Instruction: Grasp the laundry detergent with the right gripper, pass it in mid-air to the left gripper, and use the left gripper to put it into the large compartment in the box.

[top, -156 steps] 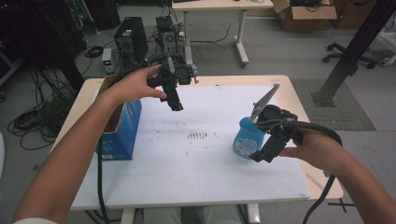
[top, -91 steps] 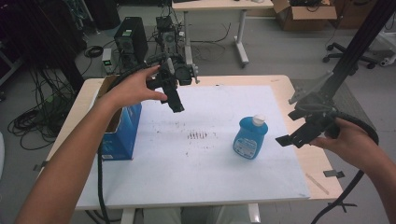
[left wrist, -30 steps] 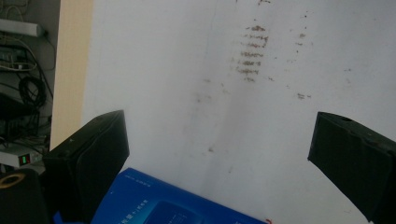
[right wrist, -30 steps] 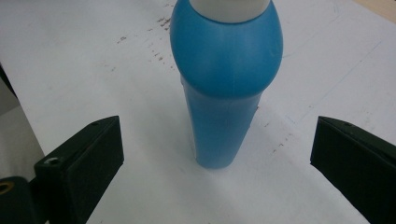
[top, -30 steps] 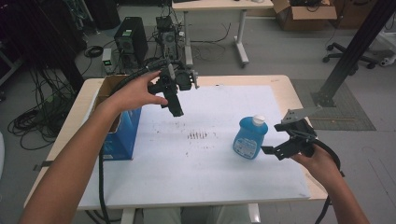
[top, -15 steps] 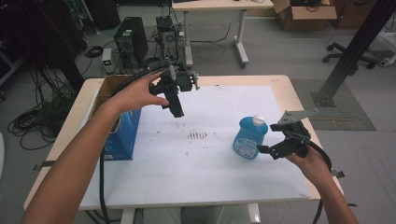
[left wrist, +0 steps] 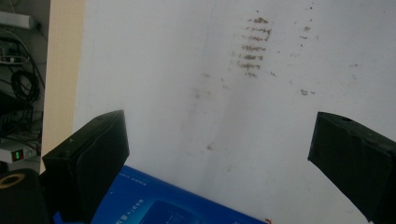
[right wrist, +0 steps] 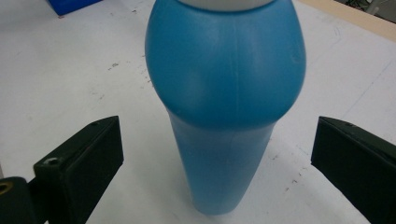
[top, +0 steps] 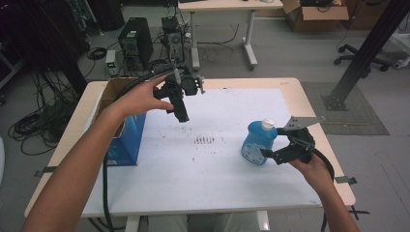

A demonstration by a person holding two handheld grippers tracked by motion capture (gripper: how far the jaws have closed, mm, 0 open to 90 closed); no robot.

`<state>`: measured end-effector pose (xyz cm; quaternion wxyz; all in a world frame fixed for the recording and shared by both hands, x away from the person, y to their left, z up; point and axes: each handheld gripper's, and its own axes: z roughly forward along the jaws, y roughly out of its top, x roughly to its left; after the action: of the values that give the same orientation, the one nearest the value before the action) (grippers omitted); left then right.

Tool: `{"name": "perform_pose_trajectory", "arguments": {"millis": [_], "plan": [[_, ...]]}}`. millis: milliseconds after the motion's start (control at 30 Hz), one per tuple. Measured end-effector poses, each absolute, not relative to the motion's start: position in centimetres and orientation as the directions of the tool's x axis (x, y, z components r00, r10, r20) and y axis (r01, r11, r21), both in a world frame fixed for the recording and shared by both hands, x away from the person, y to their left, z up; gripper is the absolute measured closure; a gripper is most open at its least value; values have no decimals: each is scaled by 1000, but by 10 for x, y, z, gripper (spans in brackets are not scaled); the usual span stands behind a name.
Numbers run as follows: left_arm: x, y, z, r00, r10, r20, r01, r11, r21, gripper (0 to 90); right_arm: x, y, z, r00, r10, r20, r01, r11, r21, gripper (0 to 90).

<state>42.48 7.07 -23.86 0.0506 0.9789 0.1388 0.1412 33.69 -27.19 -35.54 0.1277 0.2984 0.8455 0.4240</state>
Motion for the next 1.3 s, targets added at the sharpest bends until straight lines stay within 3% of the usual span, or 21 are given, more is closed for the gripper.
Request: {"name": "perform_pose_trajectory", "arguments": {"millis": [1300], "plan": [[426, 72, -242, 920, 294, 258, 270, -955, 123, 53, 340, -273, -397, -770, 629, 103, 364, 302, 881, 29]]}}
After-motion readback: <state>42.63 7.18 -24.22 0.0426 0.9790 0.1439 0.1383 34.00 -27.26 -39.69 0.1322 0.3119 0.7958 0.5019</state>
